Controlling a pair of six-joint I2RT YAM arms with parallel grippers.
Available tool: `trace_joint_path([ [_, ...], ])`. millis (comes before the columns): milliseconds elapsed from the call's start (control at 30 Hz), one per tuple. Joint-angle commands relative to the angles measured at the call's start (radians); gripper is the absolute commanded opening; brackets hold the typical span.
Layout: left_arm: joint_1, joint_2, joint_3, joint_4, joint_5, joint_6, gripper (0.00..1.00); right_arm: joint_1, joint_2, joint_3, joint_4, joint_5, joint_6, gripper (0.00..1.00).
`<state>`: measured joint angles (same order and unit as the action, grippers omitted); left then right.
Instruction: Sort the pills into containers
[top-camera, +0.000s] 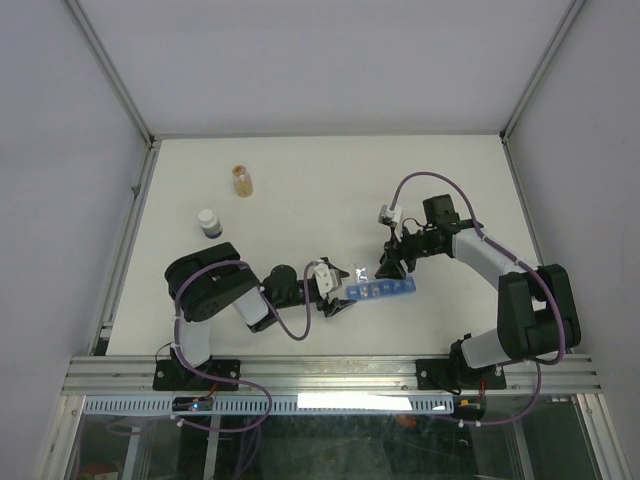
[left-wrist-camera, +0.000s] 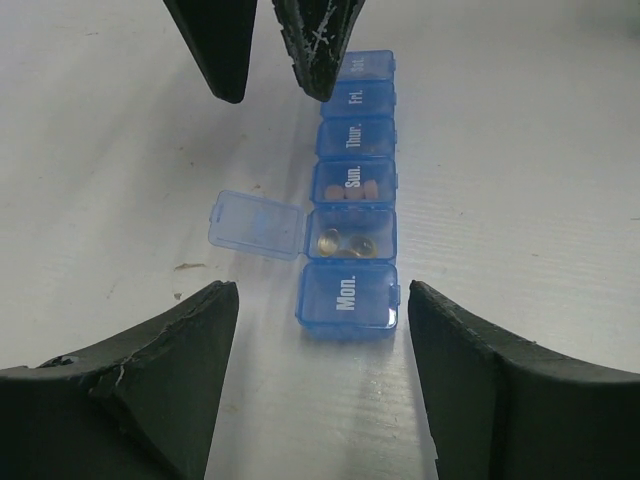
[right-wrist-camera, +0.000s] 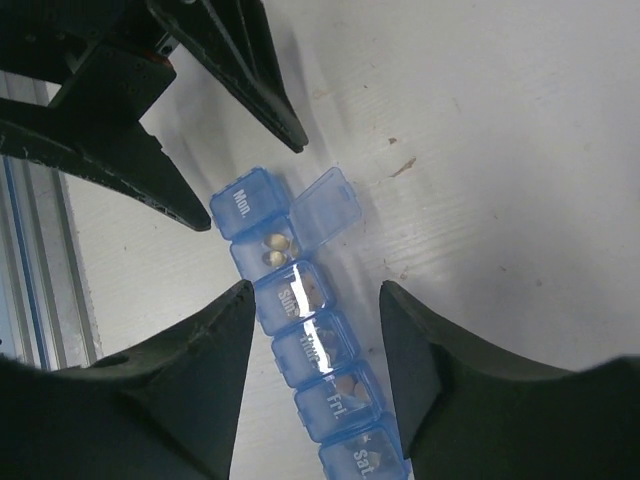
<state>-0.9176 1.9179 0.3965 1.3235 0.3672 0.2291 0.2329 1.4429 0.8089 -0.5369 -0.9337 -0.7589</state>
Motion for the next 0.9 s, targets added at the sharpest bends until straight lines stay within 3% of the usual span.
trace_joint_path([
  [0,-0.013,0.024,0.029,0.030,-0.008,-0.011,0.68,0.005,0.000,0.034,0.118,0.077,0.157,0.52],
  [467,-0.024,0.050,0.043,0.014,-0.007,-0.013,0.60,0.035,0.105,0.055,0.255,0.165,0.446,0.12],
  [667,-0.026,0.057,0.050,0.006,-0.005,-0.020,0.56,0.054,0.174,0.073,0.256,0.187,0.494,0.03],
  [867,-0.026,0.062,0.056,-0.002,0.000,-0.032,0.50,0.074,0.214,0.088,0.242,0.148,0.500,0.02],
])
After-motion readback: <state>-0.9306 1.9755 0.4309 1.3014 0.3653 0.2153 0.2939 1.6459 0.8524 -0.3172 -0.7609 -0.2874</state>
